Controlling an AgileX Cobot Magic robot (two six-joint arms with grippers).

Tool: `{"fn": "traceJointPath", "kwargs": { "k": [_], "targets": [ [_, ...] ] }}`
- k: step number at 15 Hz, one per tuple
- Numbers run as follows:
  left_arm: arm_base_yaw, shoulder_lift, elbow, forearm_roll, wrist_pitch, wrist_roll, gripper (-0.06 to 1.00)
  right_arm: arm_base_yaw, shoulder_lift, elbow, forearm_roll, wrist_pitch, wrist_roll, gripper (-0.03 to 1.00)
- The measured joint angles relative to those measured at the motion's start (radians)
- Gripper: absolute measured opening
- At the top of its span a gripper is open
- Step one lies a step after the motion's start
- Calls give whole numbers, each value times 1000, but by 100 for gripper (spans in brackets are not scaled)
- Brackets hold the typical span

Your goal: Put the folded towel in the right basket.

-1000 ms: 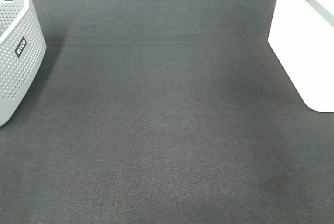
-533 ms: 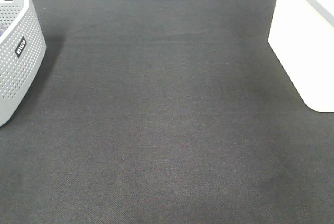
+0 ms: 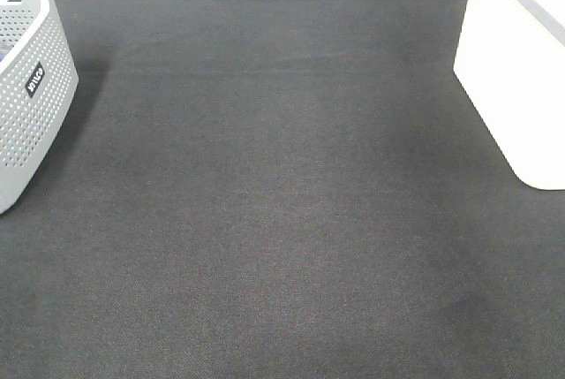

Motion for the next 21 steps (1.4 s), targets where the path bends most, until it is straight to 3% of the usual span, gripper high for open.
{"fn": "traceJointPath", "kwargs": {
  "k": [4,8,15,16,21],
  "targets": [
    [0,0,0,0,0,0,87,170,-94,26,-50,2,8,79],
    [0,0,0,0,0,0,87,214,-258,178,-77,3,48,79],
    [0,0,0,0,0,0,87,214,-792,823,-149,2,49,79],
    [0,0,0,0,0,0,87,214,-792,823,-149,2,49,79],
    [0,0,0,0,0,0,87,214,-1179,1243,-164,-9,49,79]
  ]
}}
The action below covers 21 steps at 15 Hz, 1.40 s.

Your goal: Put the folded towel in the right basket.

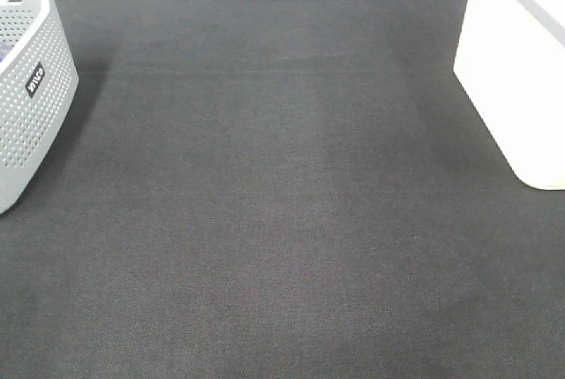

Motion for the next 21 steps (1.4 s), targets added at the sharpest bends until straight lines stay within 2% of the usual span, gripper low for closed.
{"fn": "traceJointPath", "kwargs": {
  "k": [5,7,10,16,19,20,21],
  "targets": [
    [0,0,0,0,0,0,87,0,-467,309,-52,-126,0,79],
    [0,0,0,0,0,0,87,0,-647,331,-60,-130,0,79],
    [0,0,0,0,0,0,87,0,-804,332,-60,-134,0,79],
    [0,0,0,0,0,0,87,0,-837,332,-58,-135,0,79],
    [0,0,0,0,0,0,87,-25,-837,332,-55,-135,0,79],
    [0,0,0,0,0,0,87,-69,-837,332,-50,-135,0,79],
    [0,0,0,0,0,0,87,-75,-837,332,-50,-135,0,79]
  ]
}}
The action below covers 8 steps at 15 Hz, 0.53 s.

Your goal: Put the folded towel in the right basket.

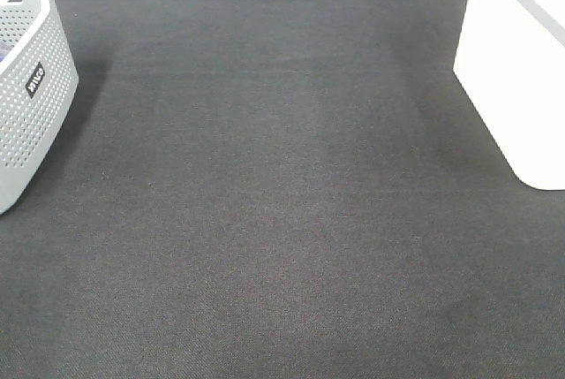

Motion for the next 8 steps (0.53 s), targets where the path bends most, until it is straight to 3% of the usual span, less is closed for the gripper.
{"fn": "traceJointPath", "kwargs": {
  "k": [8],
  "targets": [
    [0,0,0,0,0,0,87,-1,0,0,0,0,0,79]
  ]
}}
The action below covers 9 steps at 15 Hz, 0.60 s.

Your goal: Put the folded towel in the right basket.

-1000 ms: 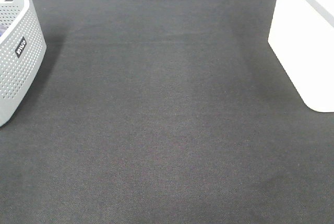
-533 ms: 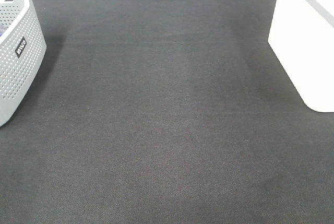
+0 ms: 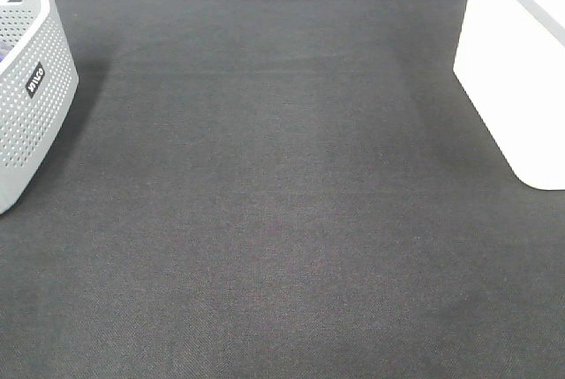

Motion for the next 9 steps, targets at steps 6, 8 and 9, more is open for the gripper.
{"fn": "traceJointPath", "kwargs": {
  "k": [6,8,9],
  "targets": [
    [0,0,0,0,0,0,87,36,0,0,4,0,0,79],
    [0,0,0,0,0,0,87,41,0,0,9,0,0,79],
    [0,0,0,0,0,0,87,41,0,0,10,0,0,79]
  ]
}}
